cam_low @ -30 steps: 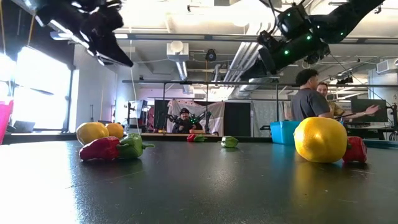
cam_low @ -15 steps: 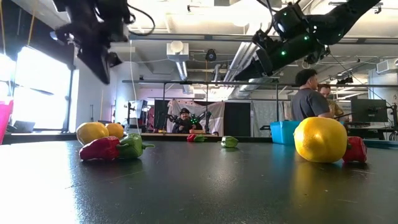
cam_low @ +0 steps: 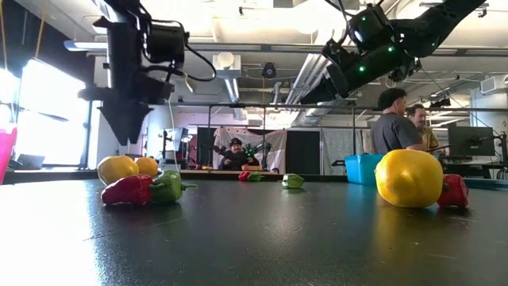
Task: Sort produce into baskets
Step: Put the red chili pepper into the red bin, then put the green chili pepper into the yellow bin
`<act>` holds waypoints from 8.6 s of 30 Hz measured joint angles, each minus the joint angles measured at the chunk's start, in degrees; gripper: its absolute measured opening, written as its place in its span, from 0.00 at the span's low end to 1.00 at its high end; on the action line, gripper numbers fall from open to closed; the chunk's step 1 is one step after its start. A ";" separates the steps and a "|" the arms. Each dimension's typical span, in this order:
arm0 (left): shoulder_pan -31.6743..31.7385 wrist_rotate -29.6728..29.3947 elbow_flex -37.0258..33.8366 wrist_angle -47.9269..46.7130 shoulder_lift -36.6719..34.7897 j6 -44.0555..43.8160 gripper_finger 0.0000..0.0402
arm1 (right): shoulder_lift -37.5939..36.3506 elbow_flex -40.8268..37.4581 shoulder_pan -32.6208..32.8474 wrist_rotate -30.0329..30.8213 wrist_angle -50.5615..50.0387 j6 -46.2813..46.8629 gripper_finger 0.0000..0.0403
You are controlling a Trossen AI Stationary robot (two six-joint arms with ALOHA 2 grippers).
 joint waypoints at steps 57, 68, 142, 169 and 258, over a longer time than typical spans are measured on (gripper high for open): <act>9.68 3.56 -10.82 15.99 2.33 12.50 0.38 | 0.02 0.00 -0.02 0.00 -1.65 -1.95 0.00; 9.68 3.54 -10.82 16.25 2.33 12.43 0.22 | 0.02 0.00 -0.02 0.00 -1.65 -1.95 0.00; -58.69 7.30 2.56 0.49 4.58 -48.65 0.01 | 2.73 0.00 18.38 15.06 -2.44 8.81 0.00; -62.80 7.71 0.24 4.08 9.84 -57.90 0.01 | 2.71 0.00 18.38 15.08 -2.48 9.04 0.00; -15.88 8.07 -48.28 102.46 -29.47 -23.79 0.00 | 2.69 0.00 18.24 14.05 -5.96 19.04 0.00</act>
